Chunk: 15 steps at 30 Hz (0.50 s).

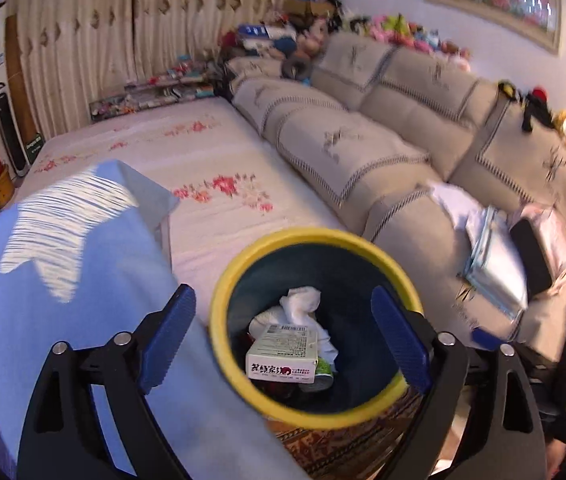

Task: Collect trash
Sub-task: 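Carry the white box with the left gripper and drop it into the bin, then grasp the pink strawberry milk carton with the right gripper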

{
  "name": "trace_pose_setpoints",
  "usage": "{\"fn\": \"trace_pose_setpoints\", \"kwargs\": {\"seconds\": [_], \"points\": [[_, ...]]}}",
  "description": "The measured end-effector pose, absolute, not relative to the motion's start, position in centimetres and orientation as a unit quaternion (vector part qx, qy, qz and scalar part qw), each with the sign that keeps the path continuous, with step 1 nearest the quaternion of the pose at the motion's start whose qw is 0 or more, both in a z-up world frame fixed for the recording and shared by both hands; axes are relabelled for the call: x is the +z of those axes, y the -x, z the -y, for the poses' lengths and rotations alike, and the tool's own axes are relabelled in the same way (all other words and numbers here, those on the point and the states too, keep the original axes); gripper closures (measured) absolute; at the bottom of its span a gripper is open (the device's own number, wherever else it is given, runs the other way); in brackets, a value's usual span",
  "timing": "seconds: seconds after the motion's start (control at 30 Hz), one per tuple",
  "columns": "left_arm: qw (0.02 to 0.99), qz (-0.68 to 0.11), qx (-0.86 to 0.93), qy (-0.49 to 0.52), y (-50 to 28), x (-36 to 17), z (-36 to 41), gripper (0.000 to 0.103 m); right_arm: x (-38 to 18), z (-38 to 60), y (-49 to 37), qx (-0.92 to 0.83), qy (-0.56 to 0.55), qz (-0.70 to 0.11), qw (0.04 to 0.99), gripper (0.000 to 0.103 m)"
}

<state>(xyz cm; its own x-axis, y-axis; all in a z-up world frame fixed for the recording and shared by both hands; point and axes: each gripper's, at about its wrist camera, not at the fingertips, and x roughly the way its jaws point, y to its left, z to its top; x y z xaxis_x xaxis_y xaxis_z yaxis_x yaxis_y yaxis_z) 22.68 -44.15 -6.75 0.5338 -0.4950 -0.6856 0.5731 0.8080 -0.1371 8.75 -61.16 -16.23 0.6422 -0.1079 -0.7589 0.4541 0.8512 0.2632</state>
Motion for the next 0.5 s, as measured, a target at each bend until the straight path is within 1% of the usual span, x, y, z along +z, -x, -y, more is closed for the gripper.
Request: {"fn": "trace_pose_setpoints", "kwargs": {"seconds": [0.1,0.23,0.37,0.5], "points": [[0.898,-0.332,-0.287,-0.025,-20.3,-3.0,38.6,0.005,-16.1,59.5,-9.2,-0.144,-0.214,-0.396,0.881,0.032],[0.925,-0.298,-0.237,0.012,-17.3,0.4,29.5,0.005,-15.5,56.2,-9.9,-0.116,-0.193,-0.399,0.889,0.032],[0.949,-0.271,-0.159,0.034,-14.5,1.7,19.9,0.005,-14.8,50.3,-11.1,-0.065,-0.143,-0.412,0.897,0.031],[0.961,-0.261,-0.059,0.064,-11.4,1.3,9.8,0.005,-13.8,44.2,-12.0,-0.004,-0.096,-0.417,0.904,0.031]]}}
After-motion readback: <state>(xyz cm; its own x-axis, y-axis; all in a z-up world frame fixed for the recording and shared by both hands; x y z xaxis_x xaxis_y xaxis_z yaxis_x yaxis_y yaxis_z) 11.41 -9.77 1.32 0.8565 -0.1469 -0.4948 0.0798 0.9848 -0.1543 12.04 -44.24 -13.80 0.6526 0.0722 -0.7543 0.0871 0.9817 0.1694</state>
